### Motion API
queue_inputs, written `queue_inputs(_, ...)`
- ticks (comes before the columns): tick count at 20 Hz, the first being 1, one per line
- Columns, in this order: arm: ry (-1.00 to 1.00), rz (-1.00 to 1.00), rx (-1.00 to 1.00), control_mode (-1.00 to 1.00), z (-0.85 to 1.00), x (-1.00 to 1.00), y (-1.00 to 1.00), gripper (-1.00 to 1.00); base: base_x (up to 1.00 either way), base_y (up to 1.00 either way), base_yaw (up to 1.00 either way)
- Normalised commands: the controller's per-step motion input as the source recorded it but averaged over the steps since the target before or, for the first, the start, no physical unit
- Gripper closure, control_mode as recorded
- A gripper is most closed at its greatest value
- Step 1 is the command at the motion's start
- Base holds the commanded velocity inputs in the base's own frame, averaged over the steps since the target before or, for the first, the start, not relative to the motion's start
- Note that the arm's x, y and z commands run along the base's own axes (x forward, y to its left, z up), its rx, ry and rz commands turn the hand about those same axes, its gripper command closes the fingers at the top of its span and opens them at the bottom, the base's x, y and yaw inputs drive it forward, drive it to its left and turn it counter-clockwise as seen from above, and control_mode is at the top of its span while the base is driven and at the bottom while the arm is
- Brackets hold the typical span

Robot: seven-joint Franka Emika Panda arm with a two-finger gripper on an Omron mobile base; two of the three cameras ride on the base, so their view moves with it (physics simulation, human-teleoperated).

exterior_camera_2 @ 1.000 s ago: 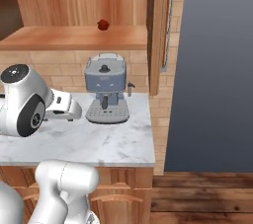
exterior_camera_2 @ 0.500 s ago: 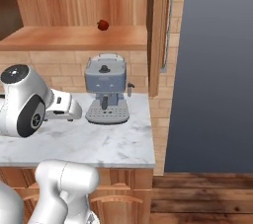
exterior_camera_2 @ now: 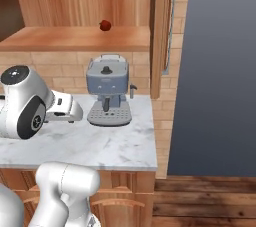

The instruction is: Pick the bell peppers from the cabinet and place them in one bowl. Pick the mushroom from the sink and place it in the other bowl.

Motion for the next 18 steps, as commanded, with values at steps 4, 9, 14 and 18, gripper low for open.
queue_inputs(4, 0.0, 0.0, 0.0, -1.0, 0.0, 0.0, 0.0, -1.0, 0.24, 0.0, 0.0)
queue_inputs(9, -0.24, 0.03, -0.01, -1.0, 0.14, 0.02, 0.08, -1.0, 0.0, 0.0, 0.0)
queue_inputs(14, -0.3, -0.01, -0.02, -1.0, 0.52, 0.14, 0.0, -1.0, 0.0, 0.0, 0.0)
queue_inputs(18, -0.11, -0.07, 0.01, -1.0, 0.67, 0.07, 0.0, -1.0, 0.0, 0.0, 0.0)
